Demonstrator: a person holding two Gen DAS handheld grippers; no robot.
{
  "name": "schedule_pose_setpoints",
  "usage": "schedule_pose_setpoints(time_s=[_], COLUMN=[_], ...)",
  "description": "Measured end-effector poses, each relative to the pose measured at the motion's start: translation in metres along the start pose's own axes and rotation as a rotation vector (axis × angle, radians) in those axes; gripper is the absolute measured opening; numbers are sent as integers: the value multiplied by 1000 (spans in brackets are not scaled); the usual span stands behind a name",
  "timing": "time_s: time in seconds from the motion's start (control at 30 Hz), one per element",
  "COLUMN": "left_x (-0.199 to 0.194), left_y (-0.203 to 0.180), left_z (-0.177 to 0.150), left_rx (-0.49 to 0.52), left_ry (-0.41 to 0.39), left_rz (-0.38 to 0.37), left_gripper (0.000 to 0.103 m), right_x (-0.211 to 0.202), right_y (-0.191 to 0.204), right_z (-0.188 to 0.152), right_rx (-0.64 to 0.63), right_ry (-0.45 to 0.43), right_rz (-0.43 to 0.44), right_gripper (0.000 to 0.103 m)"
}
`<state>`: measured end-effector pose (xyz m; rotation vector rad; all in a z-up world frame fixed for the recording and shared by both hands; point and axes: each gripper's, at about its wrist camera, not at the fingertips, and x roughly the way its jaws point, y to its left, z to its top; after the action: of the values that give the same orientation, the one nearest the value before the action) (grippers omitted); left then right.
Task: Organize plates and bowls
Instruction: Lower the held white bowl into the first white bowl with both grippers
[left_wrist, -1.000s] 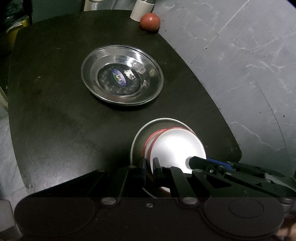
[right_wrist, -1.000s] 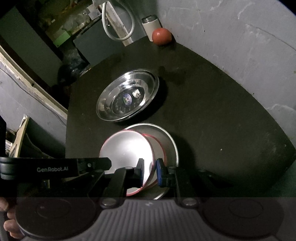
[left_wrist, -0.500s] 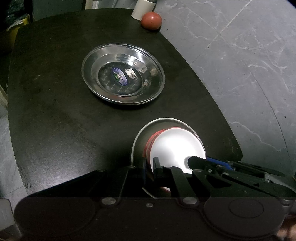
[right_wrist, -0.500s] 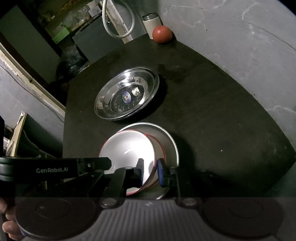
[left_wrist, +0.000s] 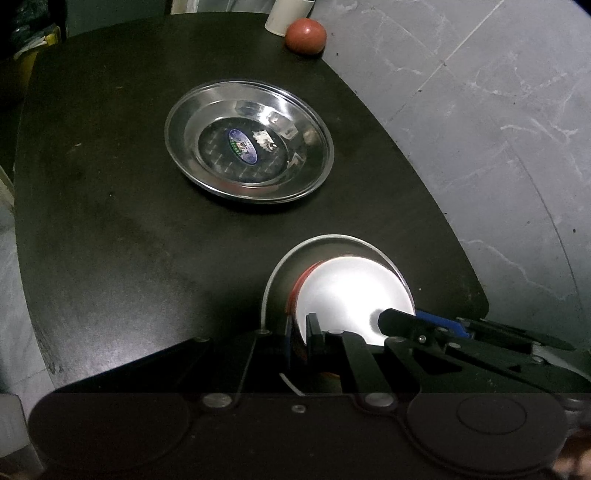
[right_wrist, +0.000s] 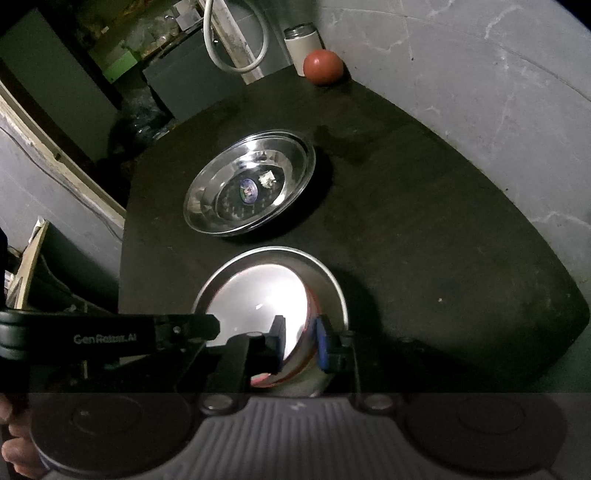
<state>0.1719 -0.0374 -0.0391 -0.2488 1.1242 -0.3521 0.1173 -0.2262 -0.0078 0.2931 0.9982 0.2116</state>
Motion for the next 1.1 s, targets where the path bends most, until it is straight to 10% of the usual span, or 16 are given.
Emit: schedule_pose_setpoints(time_s=[0.83, 1.1], left_x=[-6, -17], left_y=[2, 1], left_z=[-5, -4], left_rx=[-6, 5], left_ry=[-24, -68], left_rz=[1, 31], left_gripper=[16, 39], right_x=[-2, -11], right_y=[0, -1], right_z=[-3, -3], right_rx=[2, -1], right_ry=[-16, -42], right_rz=[-4, -3], right_gripper=[33, 45])
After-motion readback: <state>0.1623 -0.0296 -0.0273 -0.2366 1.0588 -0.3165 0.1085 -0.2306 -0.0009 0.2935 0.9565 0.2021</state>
